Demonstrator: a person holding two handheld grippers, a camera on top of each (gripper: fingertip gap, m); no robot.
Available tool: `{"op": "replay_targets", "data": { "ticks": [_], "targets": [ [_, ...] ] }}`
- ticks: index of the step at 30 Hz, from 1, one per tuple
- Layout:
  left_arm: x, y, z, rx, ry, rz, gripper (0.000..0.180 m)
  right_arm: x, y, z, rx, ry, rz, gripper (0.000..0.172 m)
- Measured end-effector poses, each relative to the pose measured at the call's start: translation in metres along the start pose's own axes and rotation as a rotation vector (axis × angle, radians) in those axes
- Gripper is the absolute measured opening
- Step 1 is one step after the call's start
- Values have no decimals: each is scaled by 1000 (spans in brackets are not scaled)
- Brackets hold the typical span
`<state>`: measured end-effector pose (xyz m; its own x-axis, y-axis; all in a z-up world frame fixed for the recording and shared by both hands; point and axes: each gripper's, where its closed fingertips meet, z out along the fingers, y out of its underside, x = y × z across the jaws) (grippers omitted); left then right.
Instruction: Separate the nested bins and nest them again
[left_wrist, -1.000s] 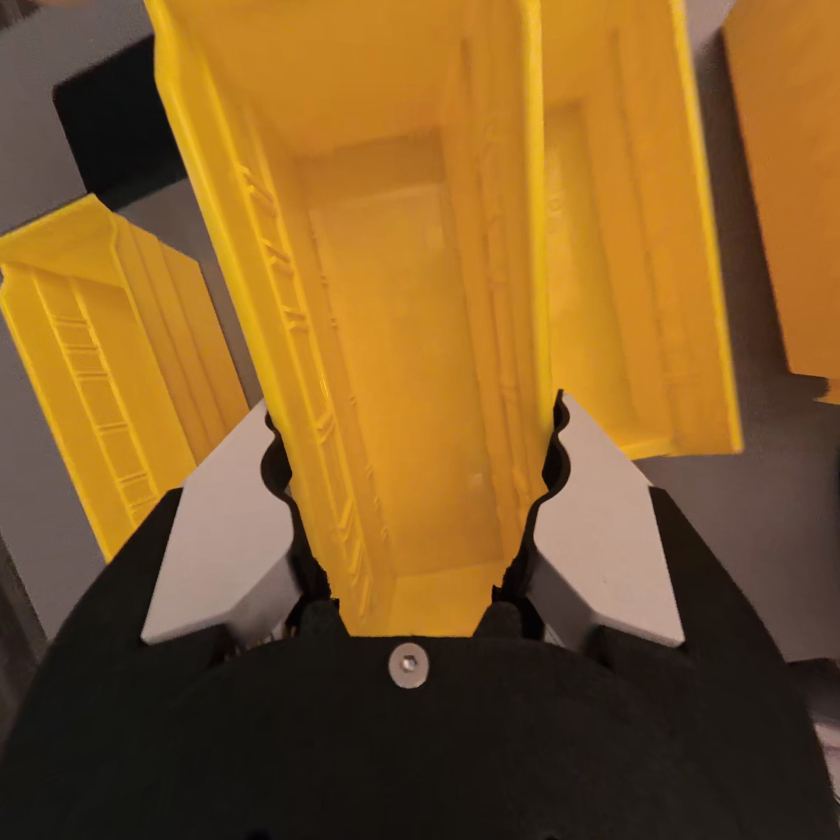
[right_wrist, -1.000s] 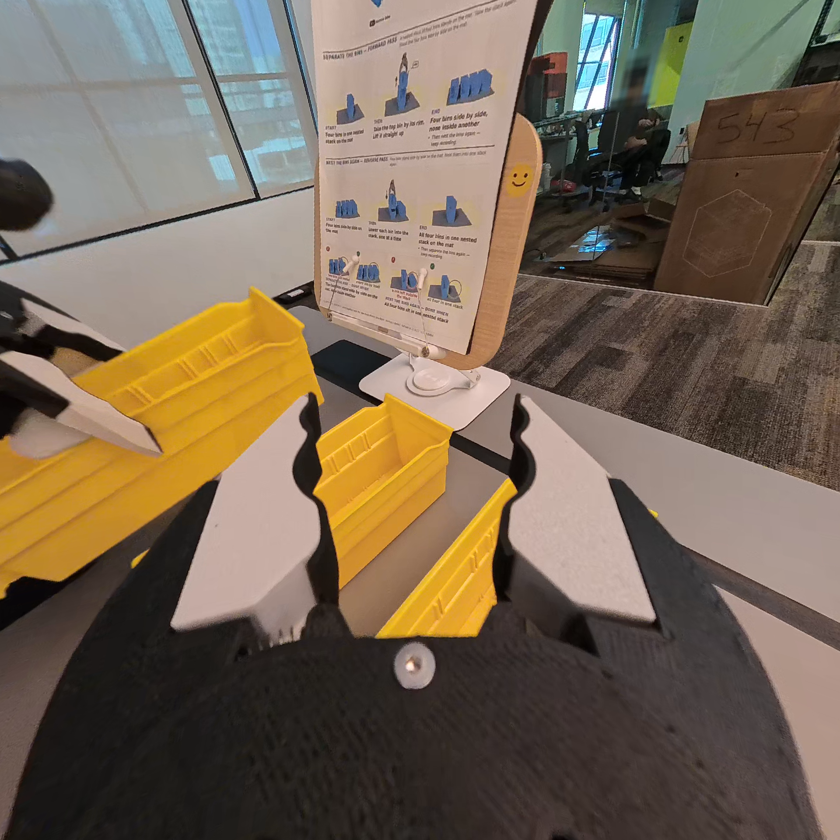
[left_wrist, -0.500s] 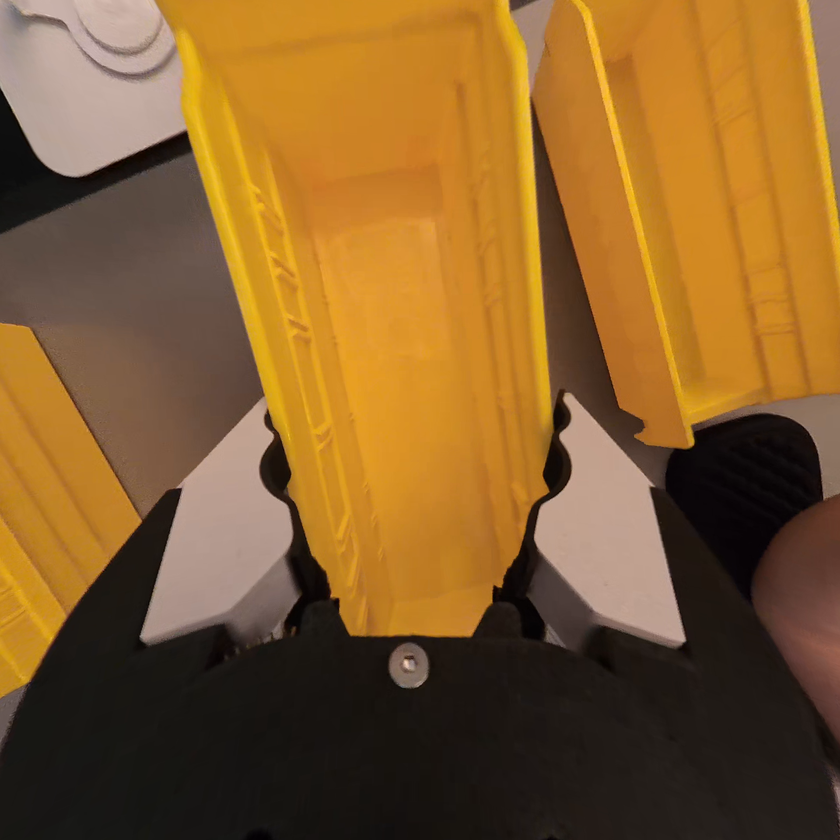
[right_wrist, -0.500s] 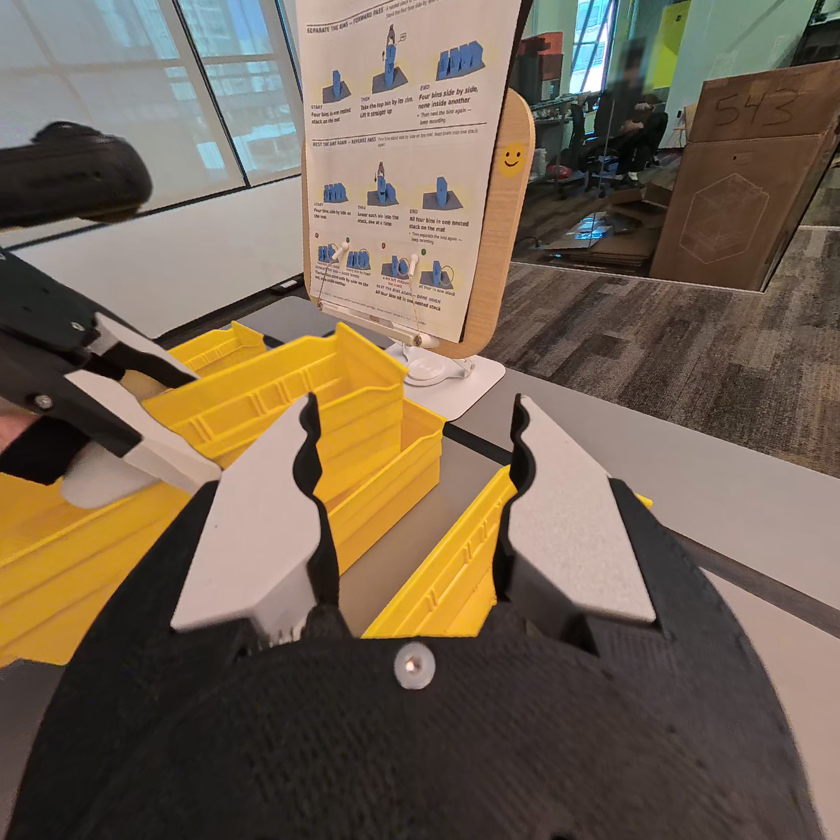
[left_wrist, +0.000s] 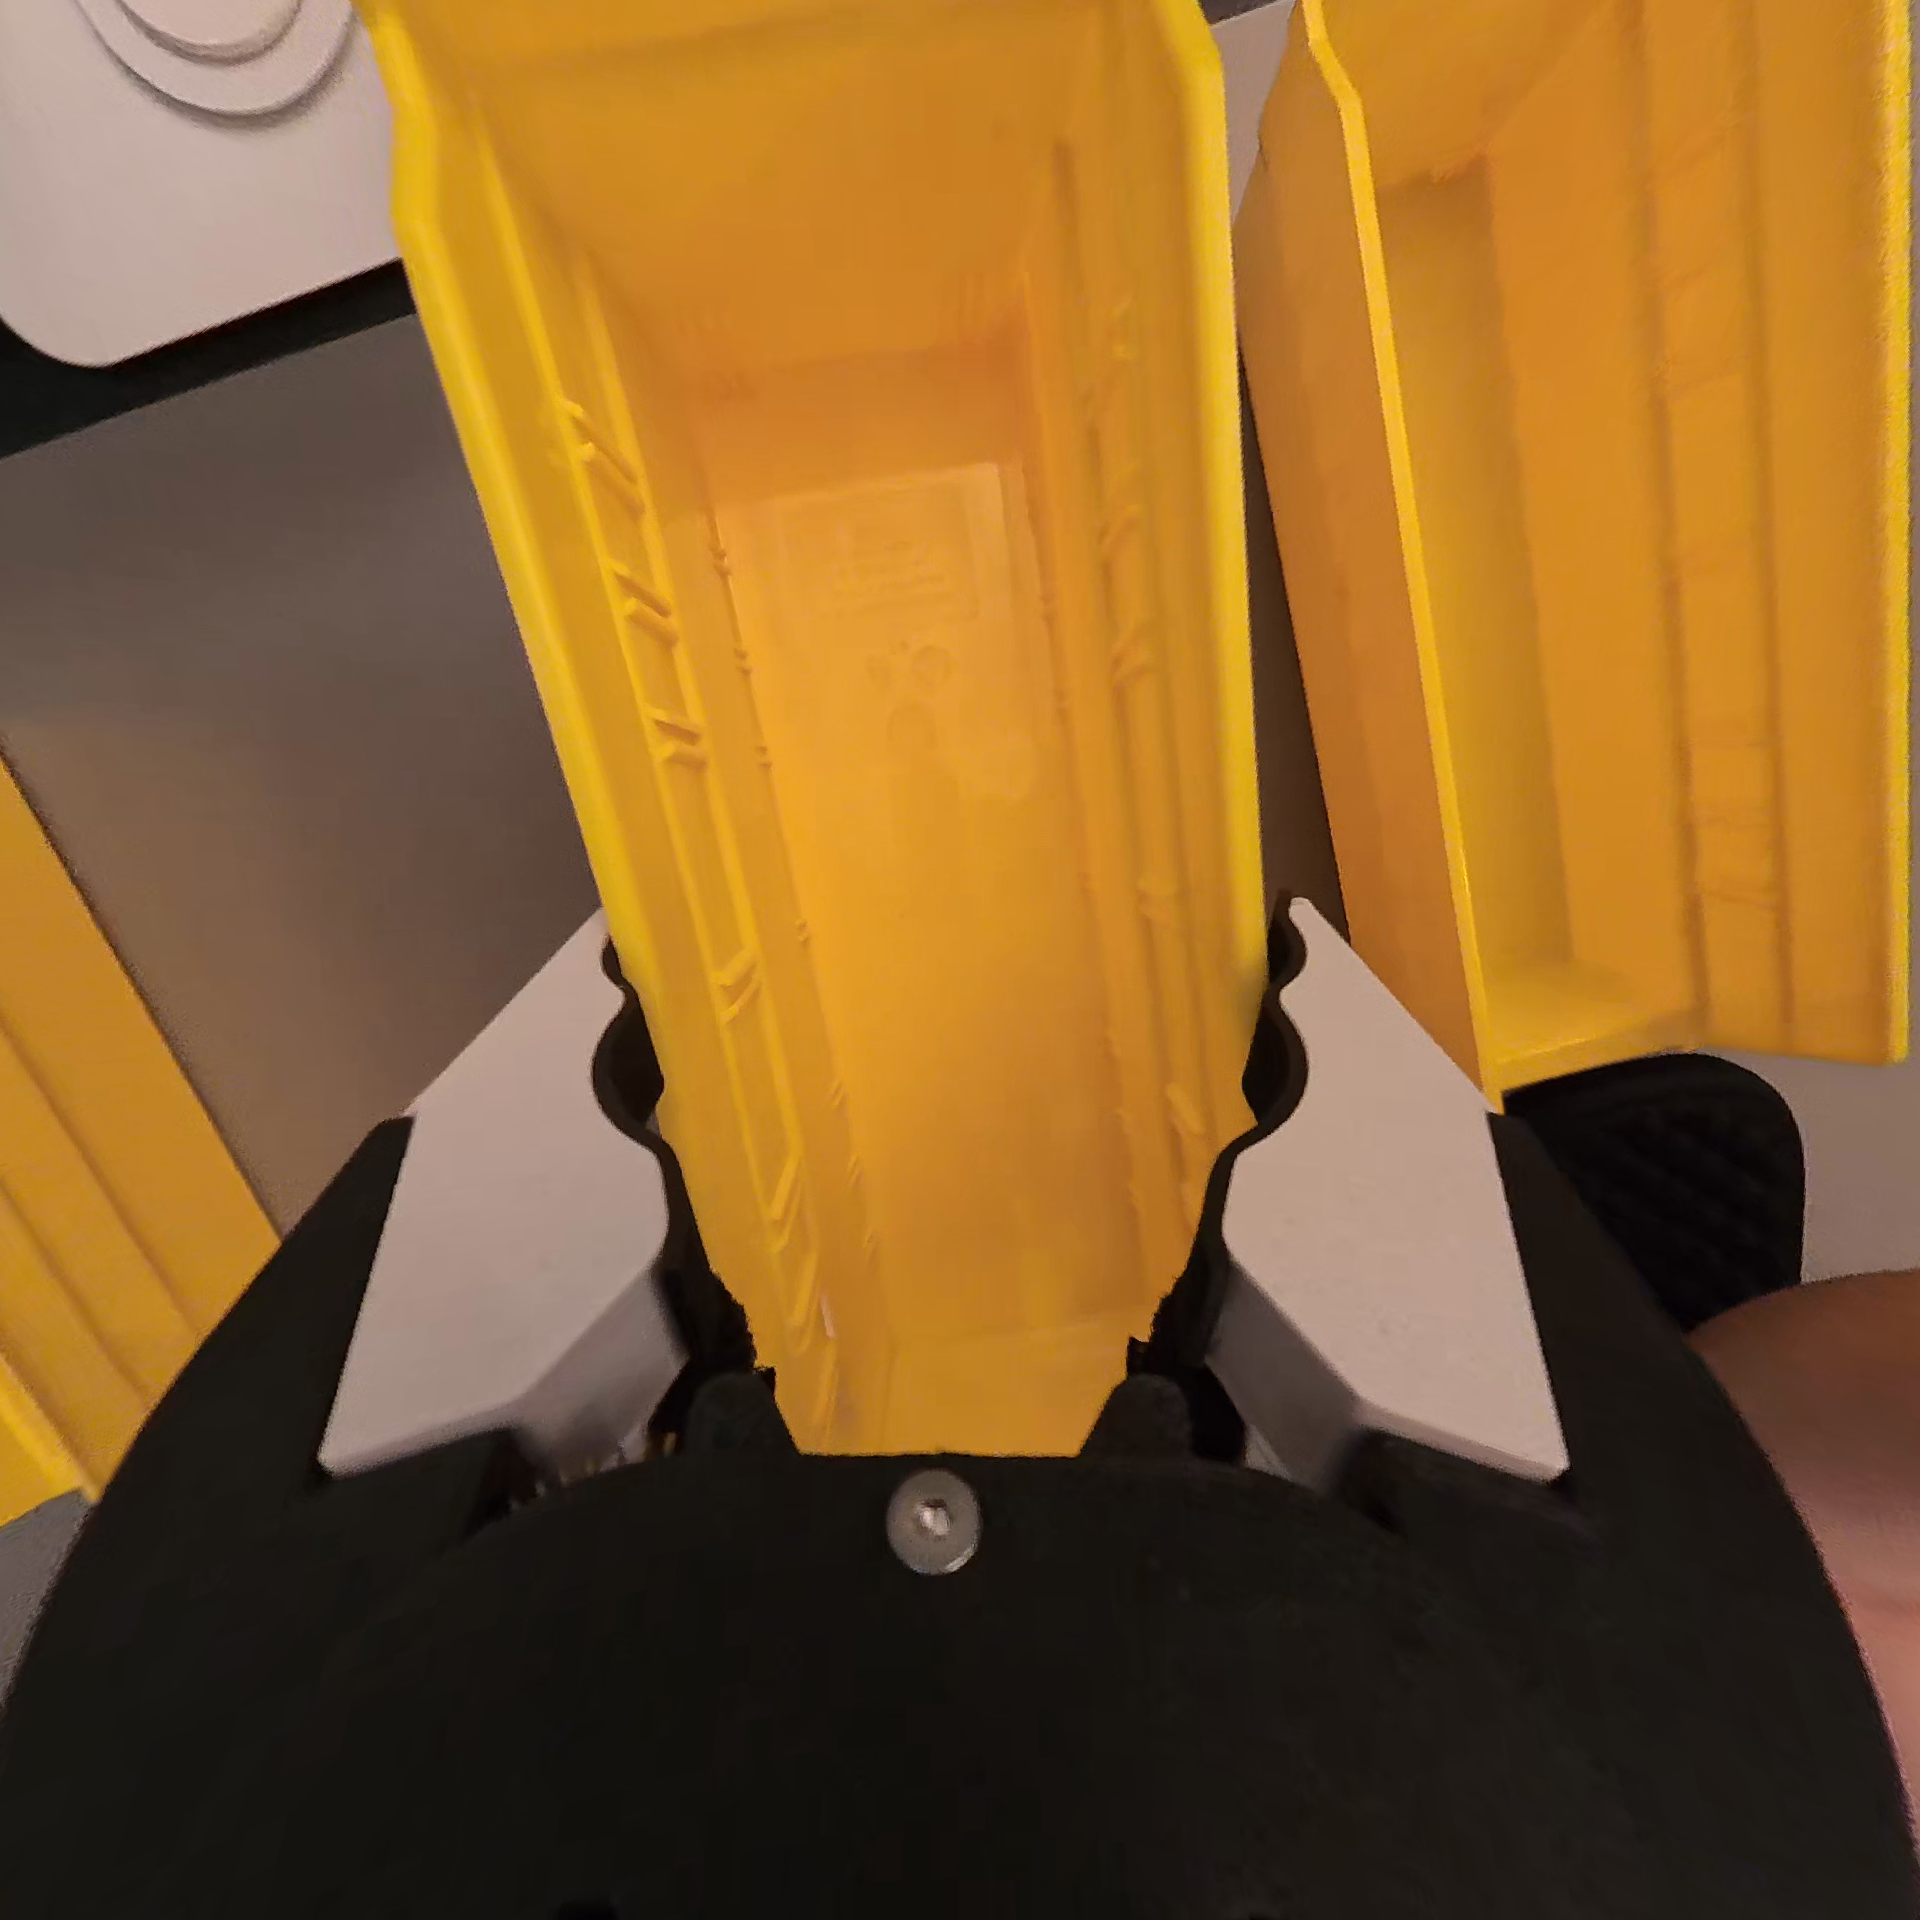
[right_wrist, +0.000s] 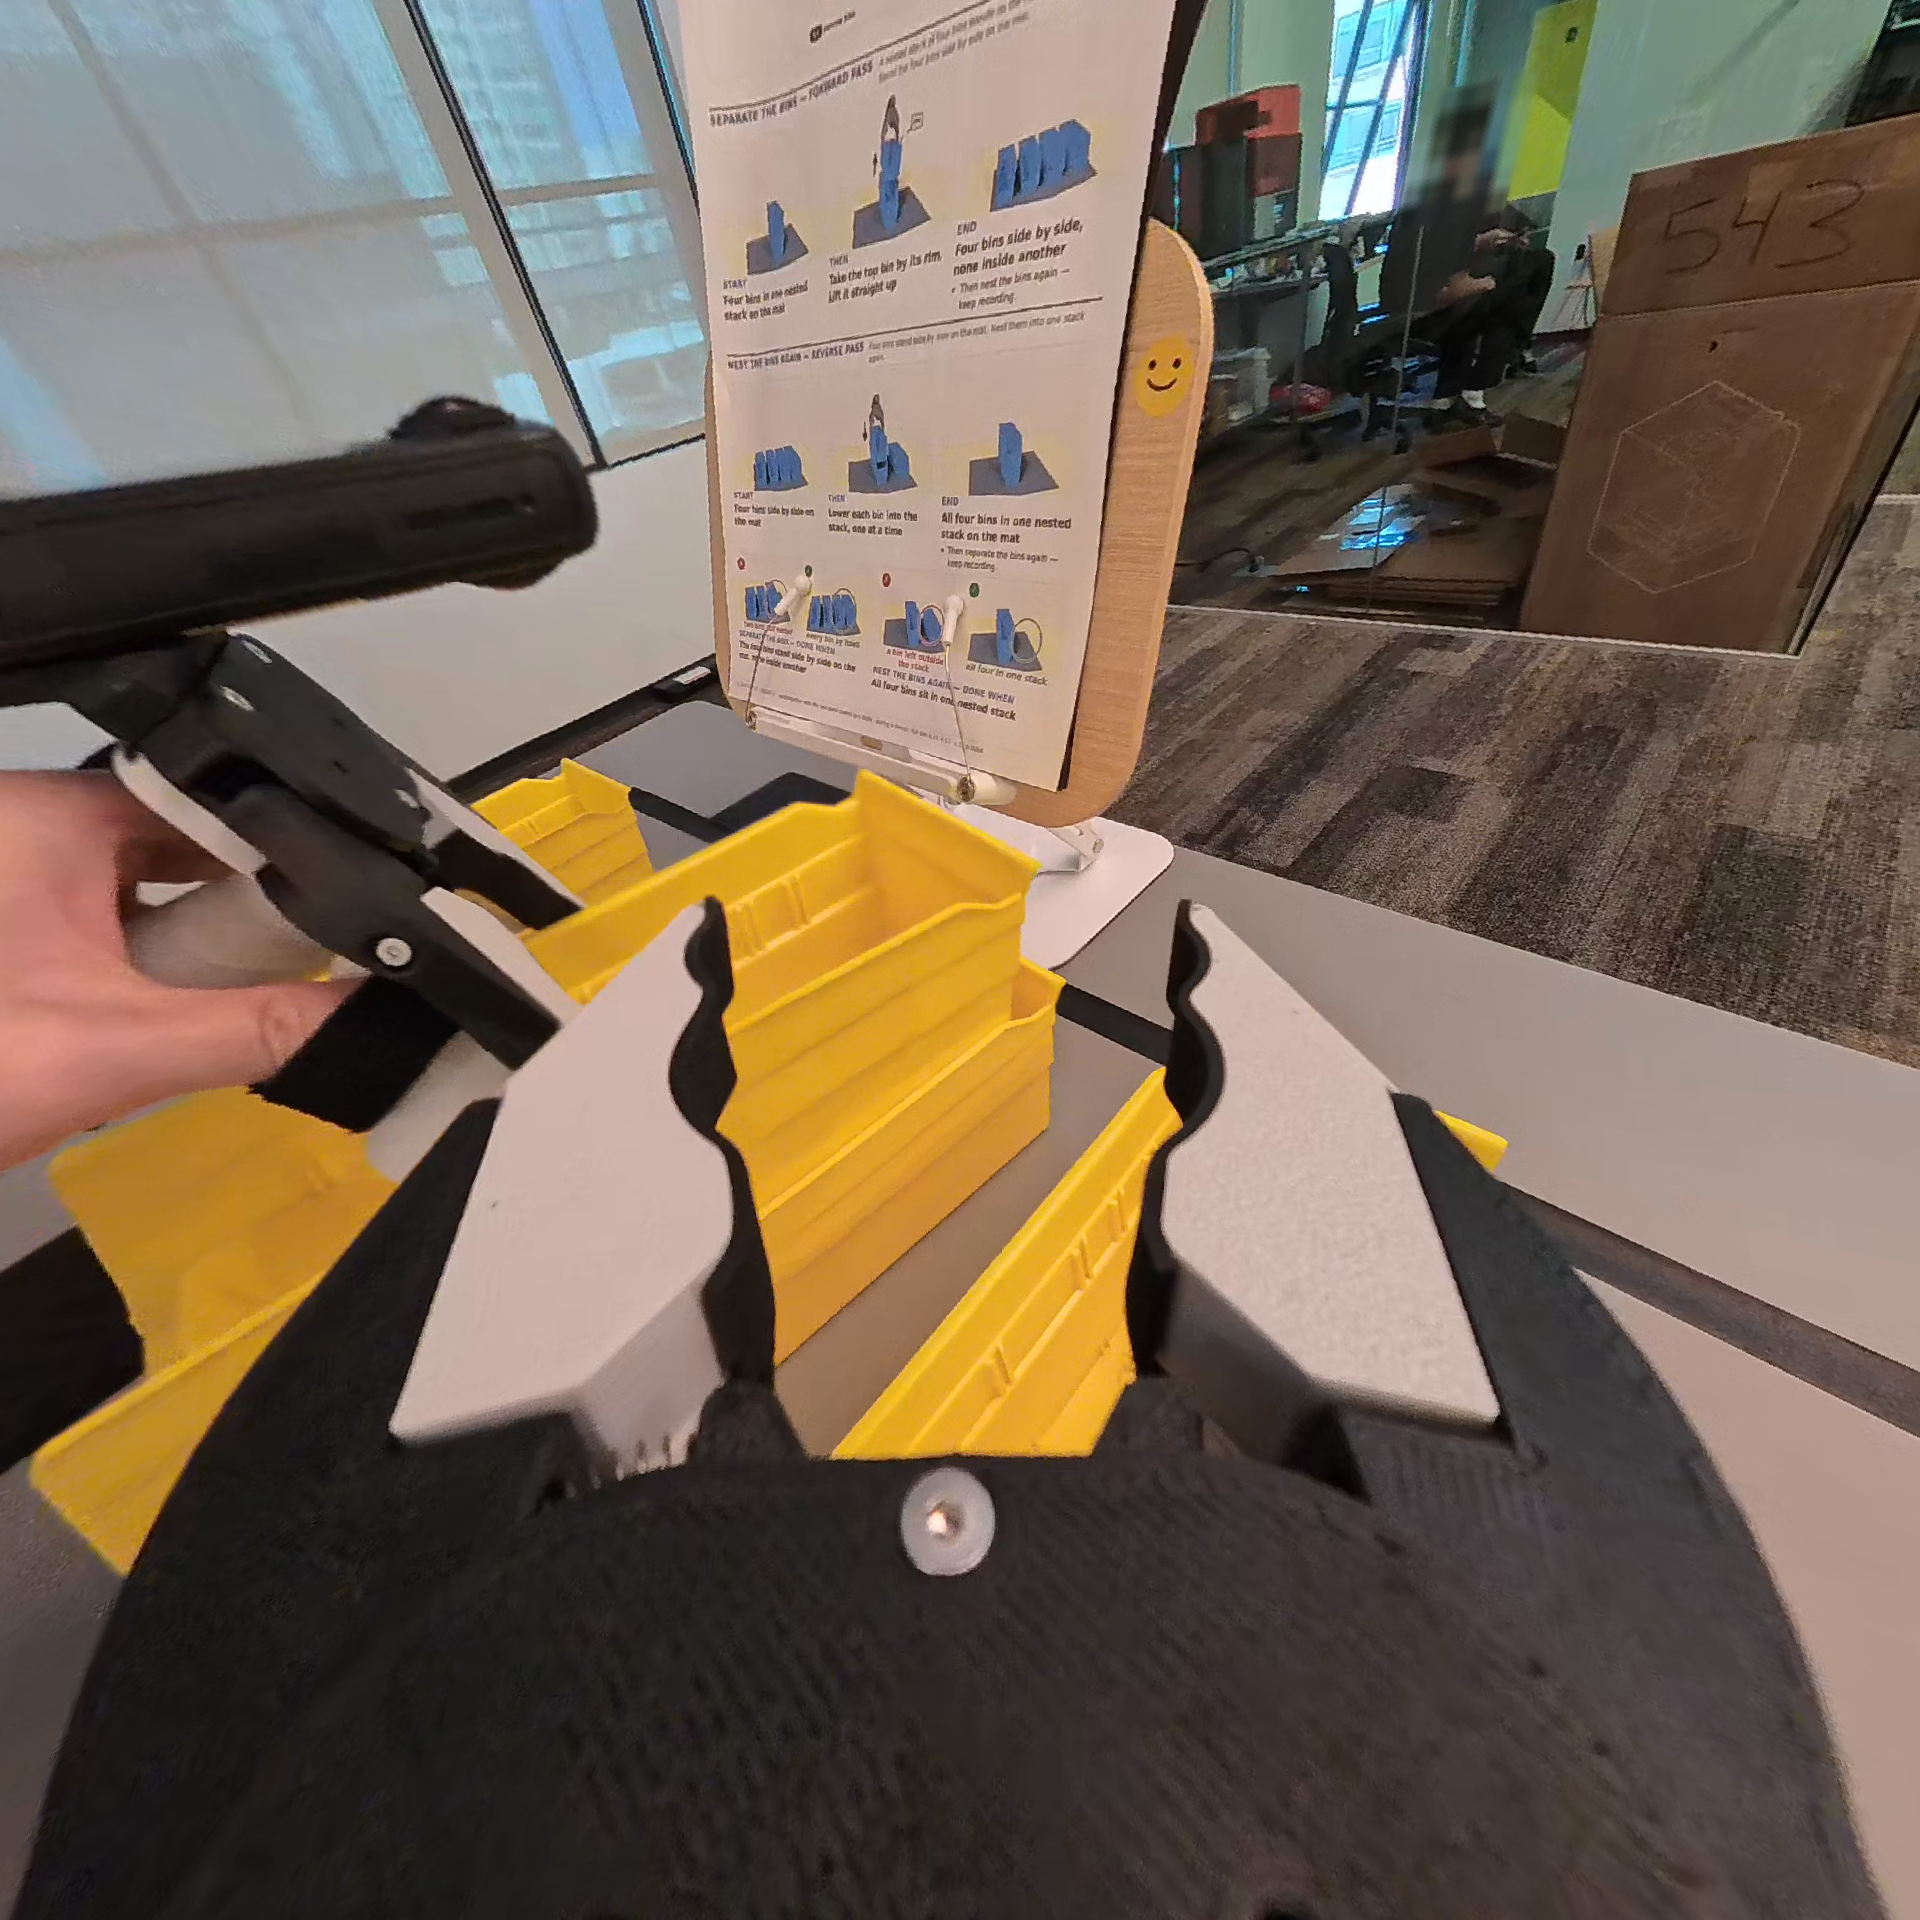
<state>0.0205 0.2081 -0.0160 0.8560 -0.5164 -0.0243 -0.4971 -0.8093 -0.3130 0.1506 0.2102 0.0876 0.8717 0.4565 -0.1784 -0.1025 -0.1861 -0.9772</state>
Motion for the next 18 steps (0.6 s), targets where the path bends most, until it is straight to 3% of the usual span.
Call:
{"op": "replay_targets", "data": {
  "ticks": [13,18],
  "targets": [
    [-7,-4,55,76,60,-59,119,0,8,6,-20,-18,17,84],
    [-7,-2,61,92,42,-50,126,-2,11,10,-33,-18,-5,84]
  ]
}}
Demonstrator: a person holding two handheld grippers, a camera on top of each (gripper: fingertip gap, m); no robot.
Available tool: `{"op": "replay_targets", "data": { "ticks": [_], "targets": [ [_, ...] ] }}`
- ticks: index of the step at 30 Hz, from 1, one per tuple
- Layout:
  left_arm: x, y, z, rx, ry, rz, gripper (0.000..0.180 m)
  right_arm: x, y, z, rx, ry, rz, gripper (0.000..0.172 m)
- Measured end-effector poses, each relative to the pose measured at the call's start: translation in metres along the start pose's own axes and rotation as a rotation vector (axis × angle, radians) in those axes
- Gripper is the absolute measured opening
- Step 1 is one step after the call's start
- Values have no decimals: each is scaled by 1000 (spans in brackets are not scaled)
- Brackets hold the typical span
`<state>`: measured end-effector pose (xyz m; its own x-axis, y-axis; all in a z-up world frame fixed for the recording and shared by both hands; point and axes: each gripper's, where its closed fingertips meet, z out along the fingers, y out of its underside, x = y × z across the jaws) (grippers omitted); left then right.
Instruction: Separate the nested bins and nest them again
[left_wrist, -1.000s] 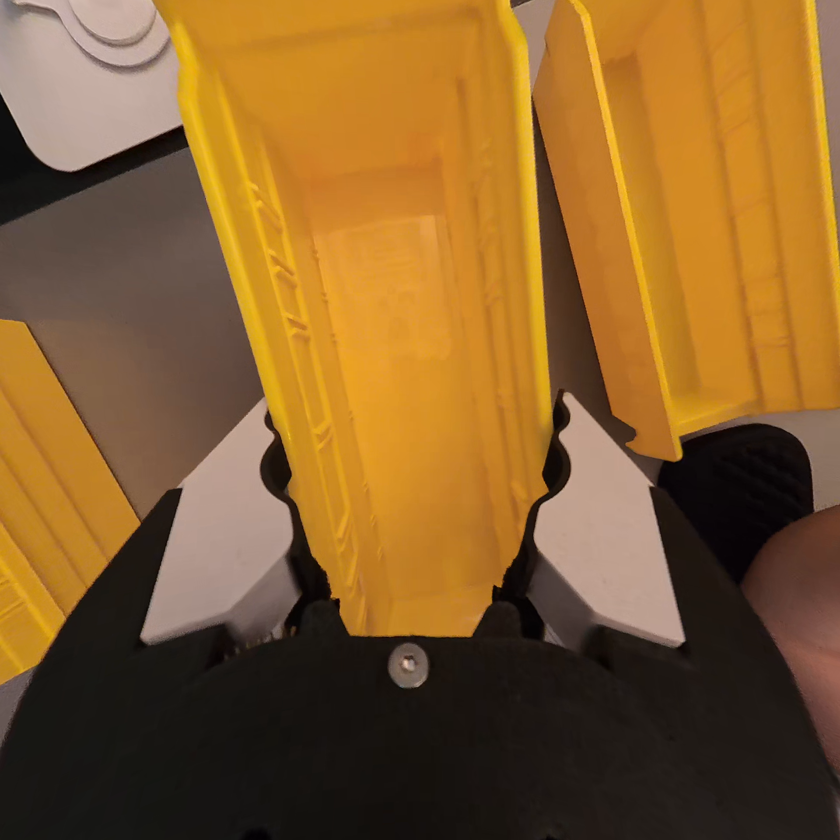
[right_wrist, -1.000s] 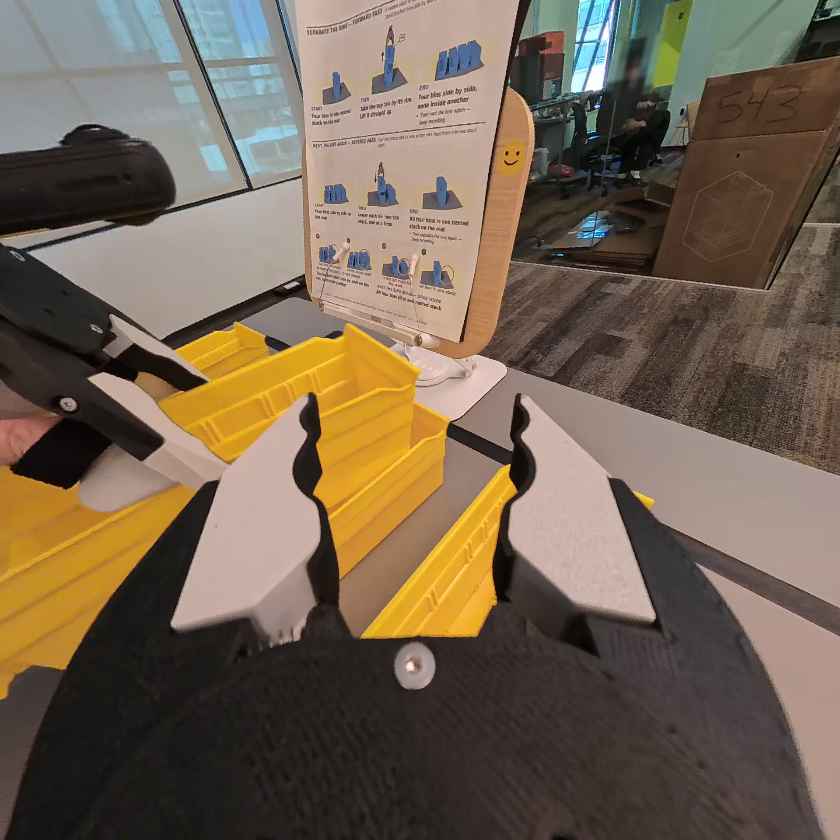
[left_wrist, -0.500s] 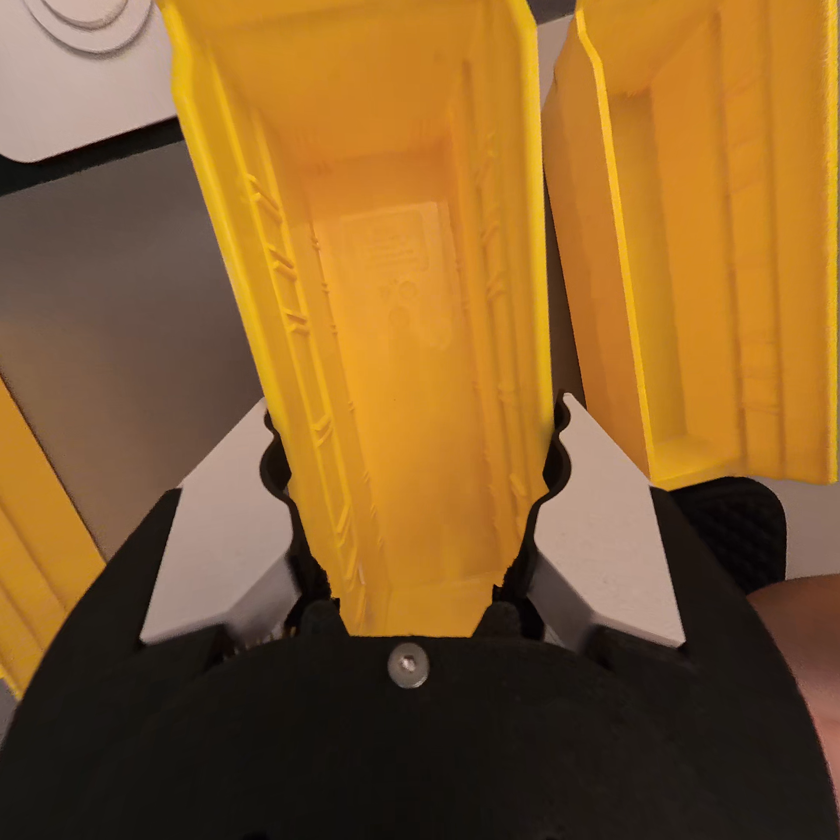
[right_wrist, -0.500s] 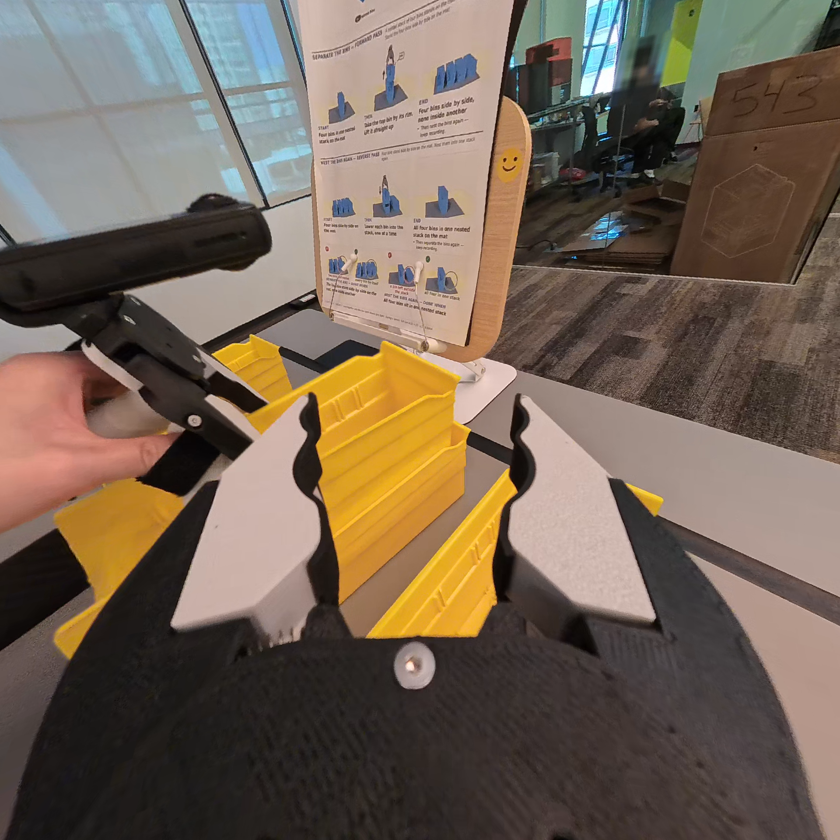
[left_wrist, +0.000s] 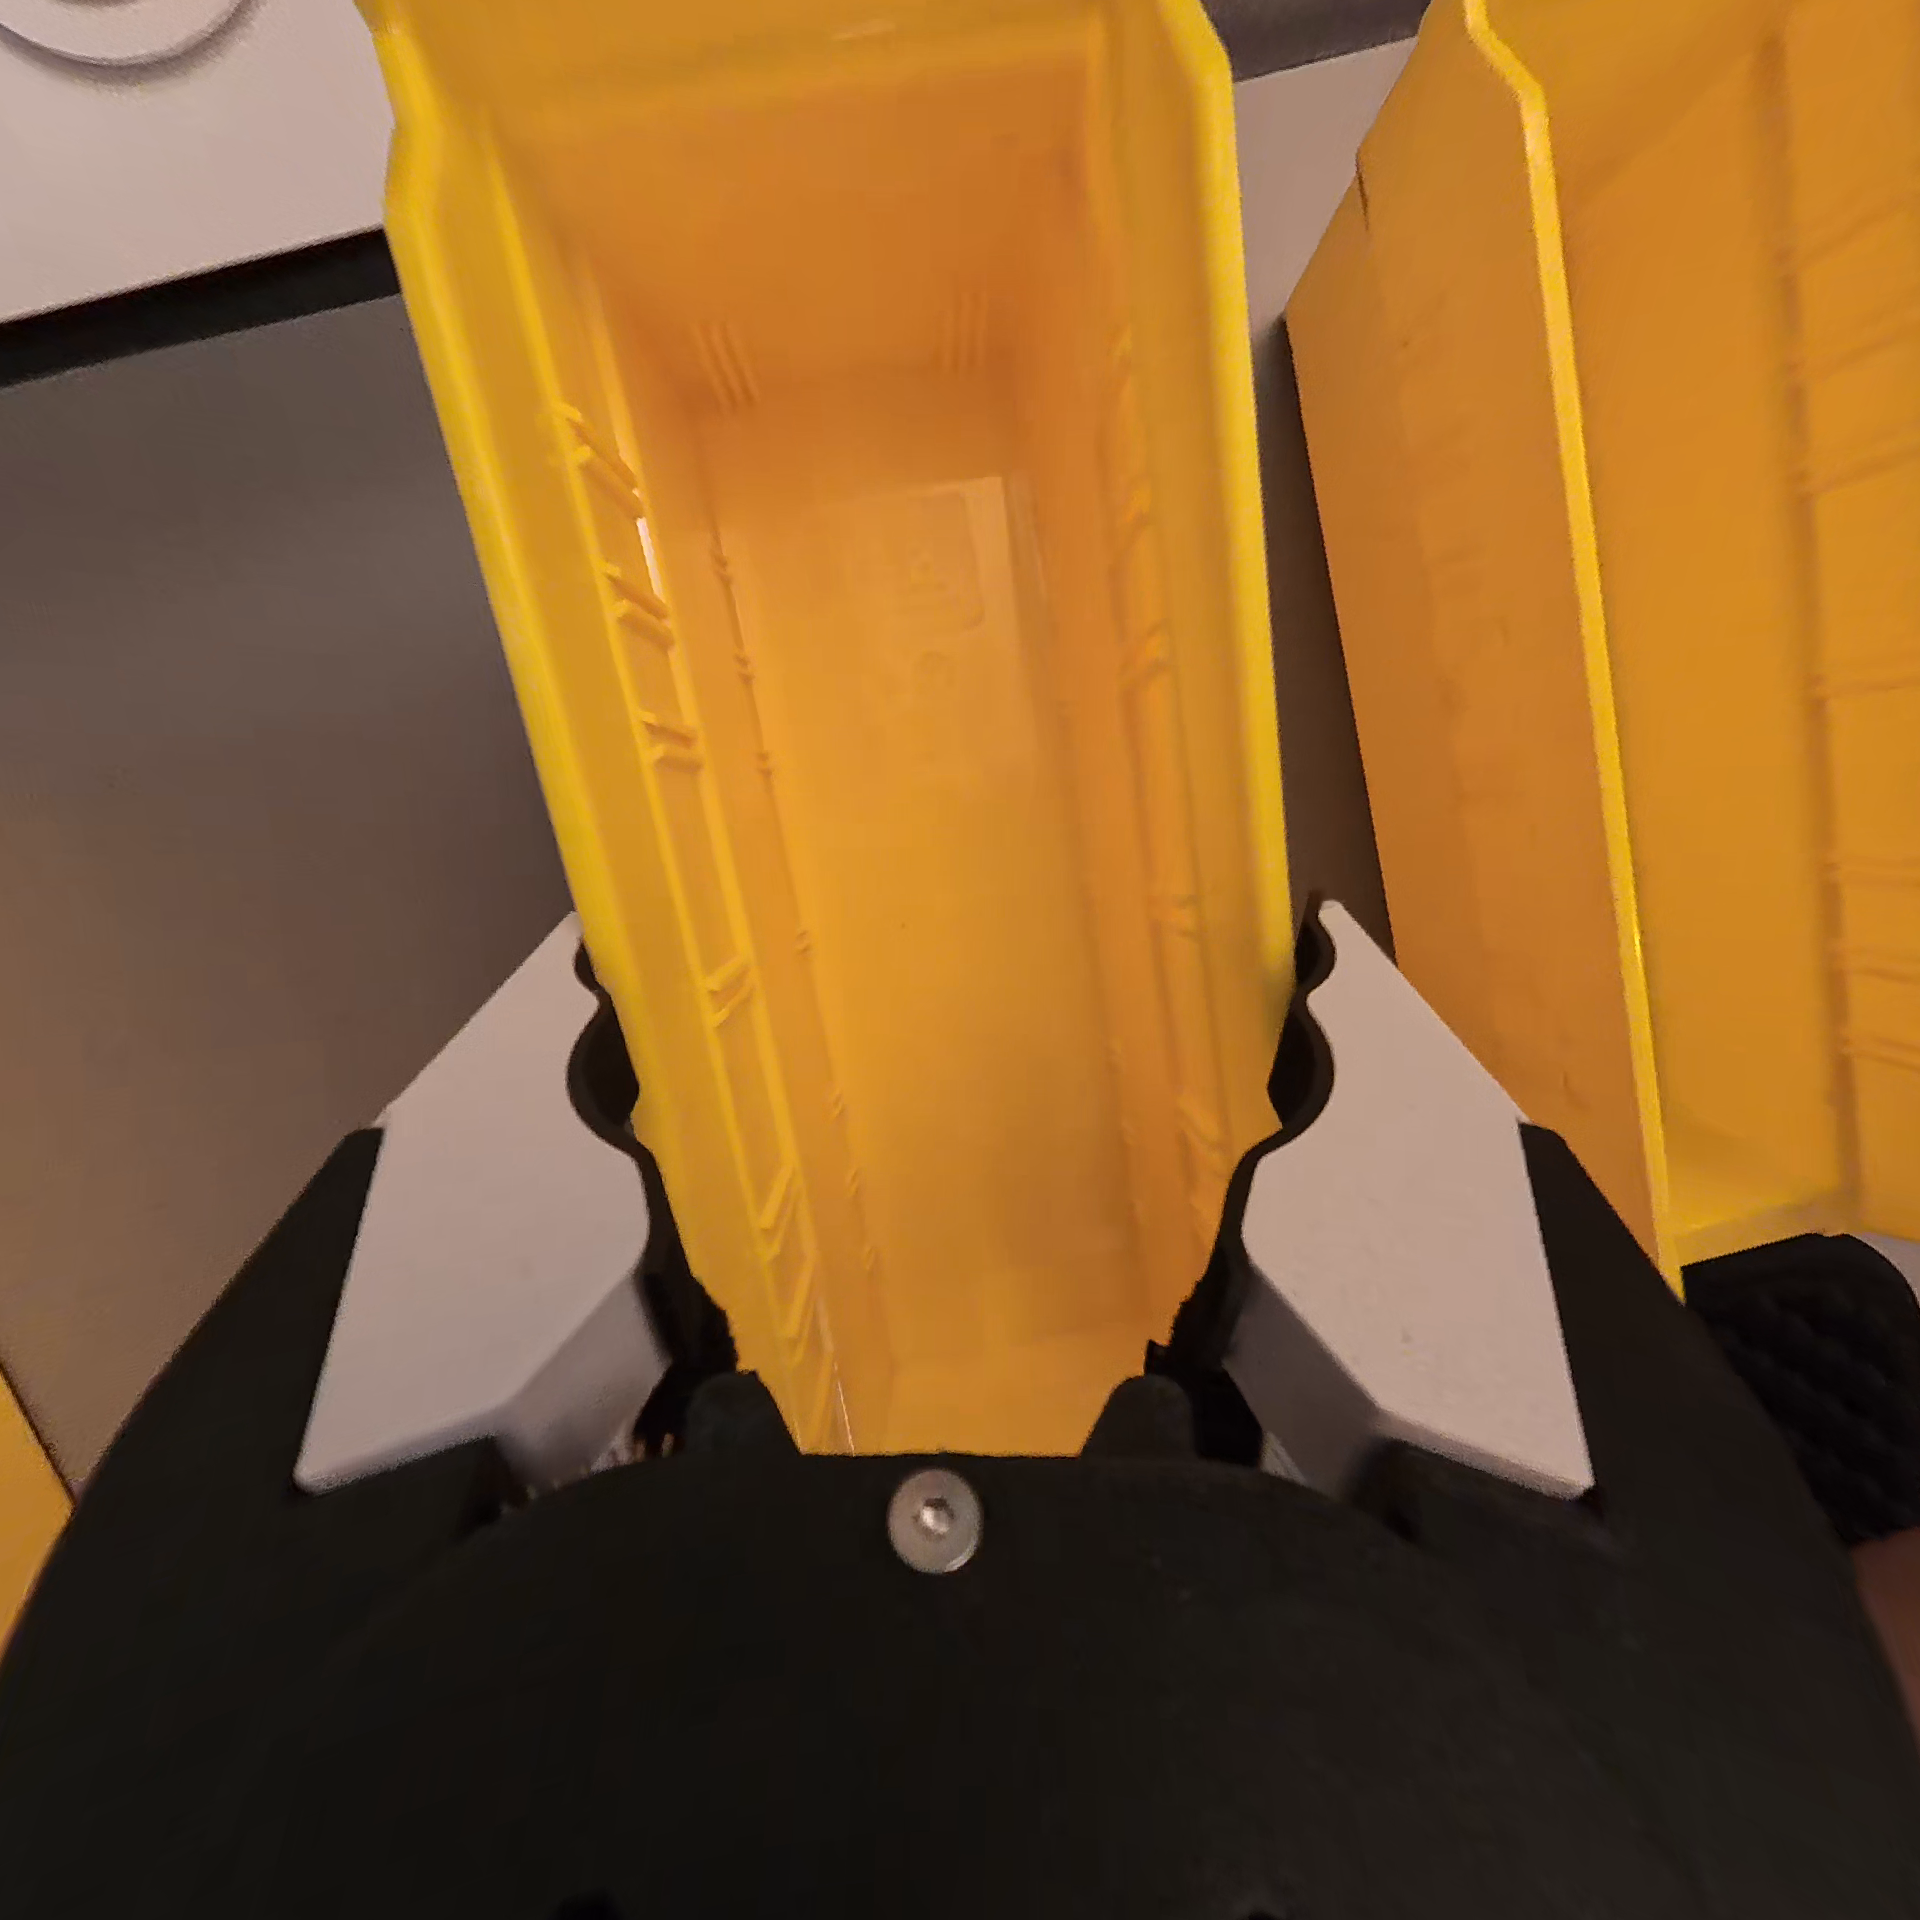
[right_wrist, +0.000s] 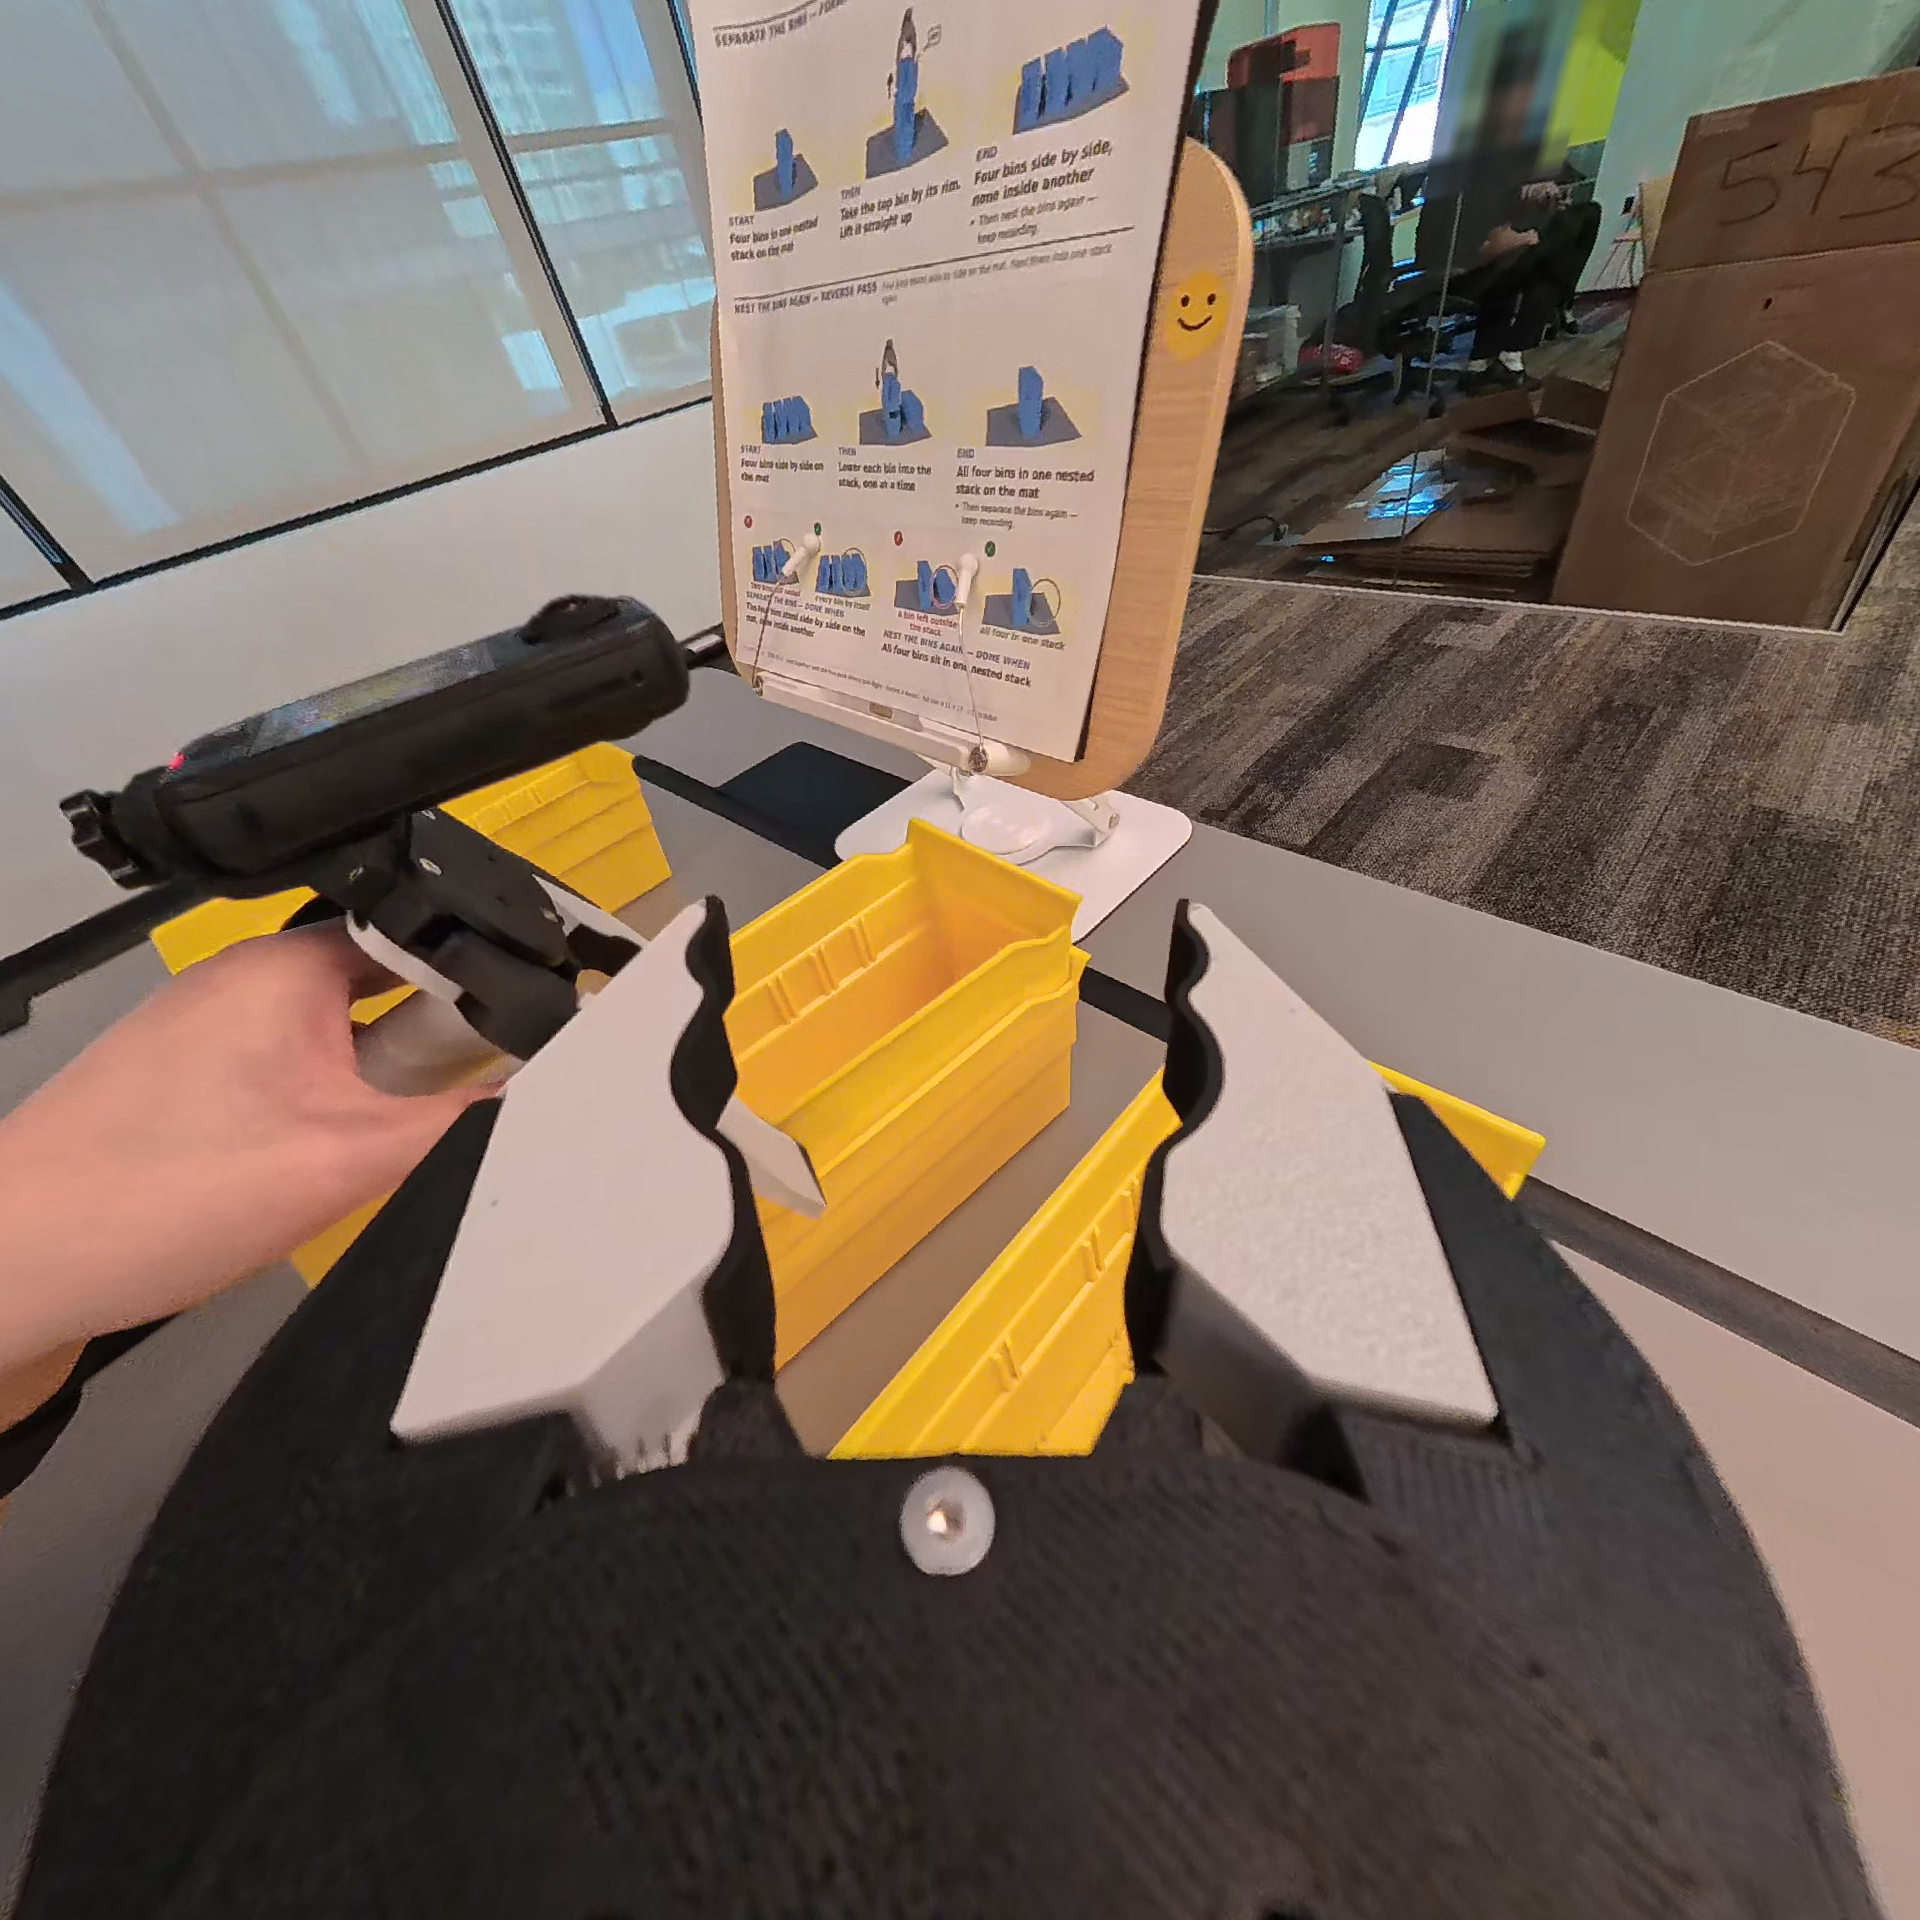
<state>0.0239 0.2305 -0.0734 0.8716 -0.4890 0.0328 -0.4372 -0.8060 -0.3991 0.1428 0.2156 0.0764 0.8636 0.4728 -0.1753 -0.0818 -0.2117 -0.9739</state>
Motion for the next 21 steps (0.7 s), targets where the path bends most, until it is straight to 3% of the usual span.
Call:
{"op": "replay_targets", "data": {
  "ticks": [11,17,21],
  "targets": [
    [6,-1,-4,92,61,21,135,-19,-9,2,55,-92,25,81],
    [-4,-13,-48,332,144,13,139,-17,-8,3,56,-98,43,81],
    [-38,-2,-82,464,75,27,128,-20,-18,0,111,-112,36,75]
  ]
}}
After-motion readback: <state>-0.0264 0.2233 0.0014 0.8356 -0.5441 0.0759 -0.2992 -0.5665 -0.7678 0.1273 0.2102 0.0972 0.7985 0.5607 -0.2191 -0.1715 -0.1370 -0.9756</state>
